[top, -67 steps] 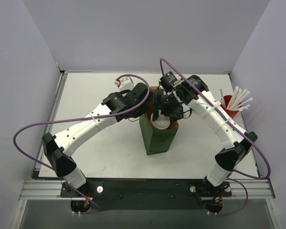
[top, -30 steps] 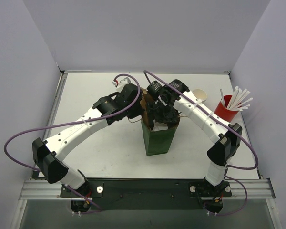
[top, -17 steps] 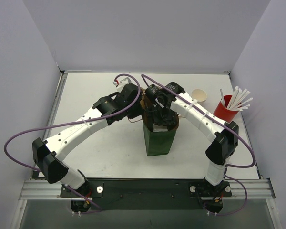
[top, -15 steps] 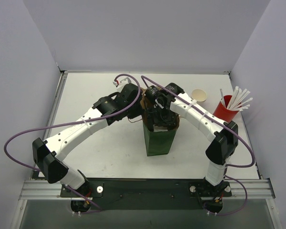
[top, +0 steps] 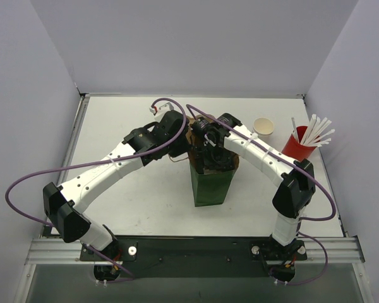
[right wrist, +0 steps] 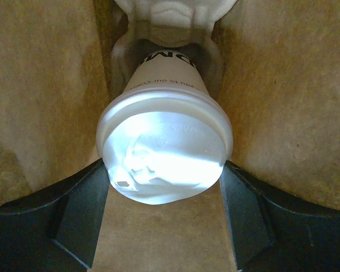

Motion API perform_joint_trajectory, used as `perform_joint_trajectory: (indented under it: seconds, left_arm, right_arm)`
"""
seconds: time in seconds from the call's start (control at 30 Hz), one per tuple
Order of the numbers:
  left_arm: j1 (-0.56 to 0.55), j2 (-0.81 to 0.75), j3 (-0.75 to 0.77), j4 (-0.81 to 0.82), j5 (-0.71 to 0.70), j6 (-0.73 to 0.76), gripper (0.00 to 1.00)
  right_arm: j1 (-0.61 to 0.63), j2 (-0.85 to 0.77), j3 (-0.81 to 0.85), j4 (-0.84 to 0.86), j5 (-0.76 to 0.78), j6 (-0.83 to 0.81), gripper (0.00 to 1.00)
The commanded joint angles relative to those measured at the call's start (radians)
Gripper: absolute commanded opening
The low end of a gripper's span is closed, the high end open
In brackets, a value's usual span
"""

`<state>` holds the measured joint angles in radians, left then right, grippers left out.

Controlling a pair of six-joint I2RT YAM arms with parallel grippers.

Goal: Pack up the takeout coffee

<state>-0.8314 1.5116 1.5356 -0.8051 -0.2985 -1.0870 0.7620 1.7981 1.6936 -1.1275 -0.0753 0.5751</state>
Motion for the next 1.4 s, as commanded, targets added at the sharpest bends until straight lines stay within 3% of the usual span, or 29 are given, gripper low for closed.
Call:
perform_joint_trajectory:
  seconds: [0.0,1.37]
  left_arm:
    - [0.000,-0.024,0.014,0.007,0.010,-0.001,0.00]
    - [0.000,-0.044,-0.006,0.030,0.036,0.018,0.00]
  right_arm:
    - [0.010,-0.006,-0.018,-0.031,0.012,0.003,0.46]
    - [-0.007,0.017,-0.121,0.058,0.026,-0.006,0.46]
